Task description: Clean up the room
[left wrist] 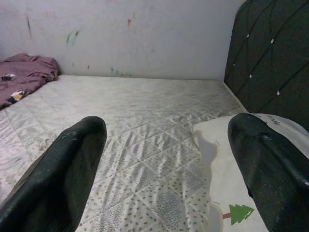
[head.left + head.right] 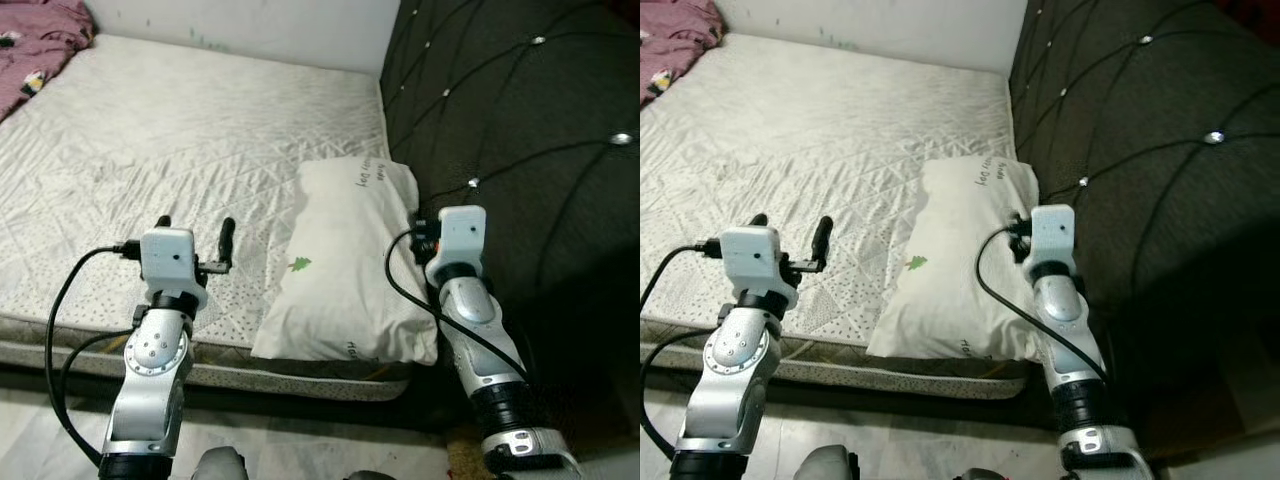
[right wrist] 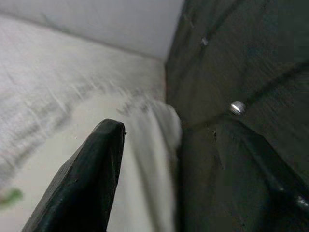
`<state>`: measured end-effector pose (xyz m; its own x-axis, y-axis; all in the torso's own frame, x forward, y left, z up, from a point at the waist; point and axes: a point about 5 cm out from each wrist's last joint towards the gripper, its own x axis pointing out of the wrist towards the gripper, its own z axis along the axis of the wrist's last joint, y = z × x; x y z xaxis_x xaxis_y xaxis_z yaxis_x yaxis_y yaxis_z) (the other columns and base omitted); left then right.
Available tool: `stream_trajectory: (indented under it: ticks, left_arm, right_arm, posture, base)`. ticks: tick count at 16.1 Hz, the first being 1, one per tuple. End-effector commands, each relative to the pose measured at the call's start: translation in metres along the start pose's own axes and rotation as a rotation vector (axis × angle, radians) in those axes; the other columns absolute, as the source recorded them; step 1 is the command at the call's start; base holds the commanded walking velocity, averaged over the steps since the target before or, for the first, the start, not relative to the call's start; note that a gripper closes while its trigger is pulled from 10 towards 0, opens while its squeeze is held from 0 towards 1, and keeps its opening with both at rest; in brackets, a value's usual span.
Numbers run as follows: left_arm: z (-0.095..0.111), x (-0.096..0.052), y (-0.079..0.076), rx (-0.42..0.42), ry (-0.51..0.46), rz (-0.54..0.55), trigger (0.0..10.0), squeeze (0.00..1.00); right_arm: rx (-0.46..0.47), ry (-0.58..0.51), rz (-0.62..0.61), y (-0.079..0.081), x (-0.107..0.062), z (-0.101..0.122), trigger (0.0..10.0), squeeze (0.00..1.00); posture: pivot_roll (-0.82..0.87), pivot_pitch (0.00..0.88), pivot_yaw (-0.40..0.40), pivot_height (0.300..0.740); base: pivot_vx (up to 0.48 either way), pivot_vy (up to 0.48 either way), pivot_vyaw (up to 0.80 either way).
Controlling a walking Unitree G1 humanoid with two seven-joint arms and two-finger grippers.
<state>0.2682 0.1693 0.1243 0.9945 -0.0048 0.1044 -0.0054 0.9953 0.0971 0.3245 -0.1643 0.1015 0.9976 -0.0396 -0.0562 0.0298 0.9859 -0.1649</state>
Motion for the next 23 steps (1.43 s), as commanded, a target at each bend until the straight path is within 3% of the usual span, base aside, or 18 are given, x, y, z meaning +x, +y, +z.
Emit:
stream_trajectory:
  ticks: [1,3,5,6,7,9,10,12,14,15,18,23]
  left_arm:
    - [0.003,0.004,0.003,0.023,-0.031,0.012,10.0,0.0]
    - [-0.001,0.004,0.009,0.023,-0.017,0.044,10.0,0.0]
    - [-0.021,-0.008,0.01,0.006,0.048,0.05,10.0,0.0]
    - [-0.04,-0.018,0.007,0.013,0.134,0.049,10.0,0.0]
    - [-0.045,-0.022,0.006,0.013,0.152,0.045,10.0,0.0]
    - [-0.038,-0.02,0.006,0.023,0.116,0.033,10.0,0.0]
    - [-0.035,-0.019,0.006,0.032,0.099,0.03,10.0,0.0]
    - [-0.029,-0.02,0.007,0.035,0.061,0.02,10.0,0.0]
    - [-0.031,-0.033,0.011,0.019,0.098,0.041,10.0,0.0]
    - [-0.029,-0.041,0.011,0.006,0.105,0.045,10.0,0.0]
    - [-0.017,-0.048,0.009,0.007,0.056,0.04,10.0,0.0]
    - [-0.01,-0.054,0.014,0.005,0.074,0.104,10.0,0.0]
  right_arm:
    - [-0.011,0.087,-0.008,0.003,0.005,-0.011,10.0,0.0]
    - [-0.059,0.11,0.002,0.009,0.006,-0.017,10.0,0.0]
    - [0.016,0.099,0.004,0.01,0.004,-0.02,10.0,0.0]
    - [-0.001,0.156,0.03,0.011,0.001,-0.029,10.0,0.0]
    - [0.001,0.25,0.046,0.013,-0.003,-0.042,10.0,0.0]
    - [-0.039,0.366,0.043,0.013,-0.009,-0.055,10.0,0.0]
    - [-0.055,0.368,0.043,0.013,-0.009,-0.055,10.0,0.0]
    - [-0.027,0.29,0.044,0.008,-0.014,-0.047,10.0,0.0]
    - [0.067,0.093,0.087,-0.005,-0.037,-0.028,10.0,0.0]
    - [0.054,0.044,0.105,-0.014,-0.052,-0.025,10.0,0.0]
    - [0.064,0.006,0.051,-0.033,-0.073,-0.024,10.0,0.0]
    - [0.03,-0.007,0.09,-0.028,-0.072,-0.013,10.0,0.0]
  posture:
    - [0.06,0.0,-0.131,0.74]
    - [0.06,0.0,-0.132,0.74]
    - [0.06,0.0,-0.132,0.74]
    - [0.06,0.0,-0.133,0.74]
    - [0.05,0.0,-0.133,0.74]
    - [0.02,0.0,-0.139,0.74]
    - [0.0,0.0,-0.139,0.74]
    - [0.01,0.0,-0.124,0.74]
    - [-0.01,0.0,-0.104,0.74]
    - [-0.01,0.0,-0.097,0.74]
    - [-0.01,0.0,-0.091,0.74]
    - [-0.02,0.0,-0.103,0.74]
  base:
    - [0.0,0.0,0.0]
    - [0.0,0.0,0.0]
    - [0.0,0.0,0.0]
    - [0.0,0.0,0.0]
    - [0.0,0.0,0.0]
    - [0.0,0.0,0.0]
    - [0.0,0.0,0.0]
    - [0.0,0.0,0.0]
    - [0.0,0.0,0.0]
    - [0.0,0.0,0.0]
    - [0.0,0.0,0.0]
    - [0.0,0.0,0.0]
